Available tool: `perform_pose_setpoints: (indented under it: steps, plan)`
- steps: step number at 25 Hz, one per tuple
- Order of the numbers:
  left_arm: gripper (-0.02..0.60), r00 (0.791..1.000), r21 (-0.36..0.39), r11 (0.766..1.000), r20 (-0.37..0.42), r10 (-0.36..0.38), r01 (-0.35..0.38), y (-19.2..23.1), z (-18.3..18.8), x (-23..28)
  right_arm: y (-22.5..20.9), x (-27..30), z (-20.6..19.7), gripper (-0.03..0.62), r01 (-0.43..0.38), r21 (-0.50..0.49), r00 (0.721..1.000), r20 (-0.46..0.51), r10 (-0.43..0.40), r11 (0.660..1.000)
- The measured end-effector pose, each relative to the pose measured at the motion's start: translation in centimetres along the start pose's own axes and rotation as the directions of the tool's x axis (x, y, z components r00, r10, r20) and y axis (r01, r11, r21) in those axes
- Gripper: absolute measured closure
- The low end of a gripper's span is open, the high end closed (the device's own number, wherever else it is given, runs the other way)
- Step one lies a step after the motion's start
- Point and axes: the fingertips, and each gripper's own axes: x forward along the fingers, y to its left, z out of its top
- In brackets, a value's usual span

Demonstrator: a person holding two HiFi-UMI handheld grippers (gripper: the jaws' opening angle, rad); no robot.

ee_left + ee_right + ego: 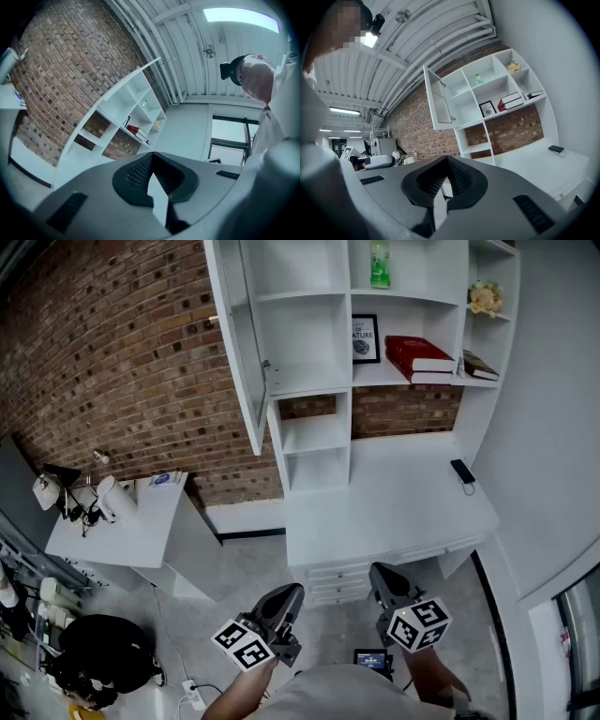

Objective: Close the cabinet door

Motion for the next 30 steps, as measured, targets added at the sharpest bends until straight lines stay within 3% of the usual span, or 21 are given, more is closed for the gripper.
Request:
perform_pose_setpoints:
  steps: [11, 16, 22, 30]
  plan:
    - [0.574, 1.000, -0.006, 1.000, -0.011, -0.018, 0.018, -0.5, -0.5, 0.5, -0.3, -0.1, -0.4, 0.568, -0.023, -0.002, 1.000, -0.017, 0.023, 1.000]
    - [0.574, 1.000, -0.004, 1.000, -0.008, -0.029, 0.029, -0.7, -0.6, 1.0, -0.3, 0.0, -0.9, 0.566, -0.075, -0.018, 0.996, -0.039, 0.074, 0.997]
    - [0.574, 0.999, 0.014, 0.999, -0.002, -0.036, 0.036, -0.8, -0.4, 1.7, -1.7, -0.1, -0.1, 0.565, -0.053, -0.058, 0.999, -0.008, 0.053, 0.997]
    - [0.572, 0.999, 0.041, 0.998, 0.000, -0.053, 0.053, -1.0, -0.5, 3.4, -2.6, 0.2, 0.6, 0.542, -0.092, -0.079, 0.995, 0.019, 0.094, 0.993]
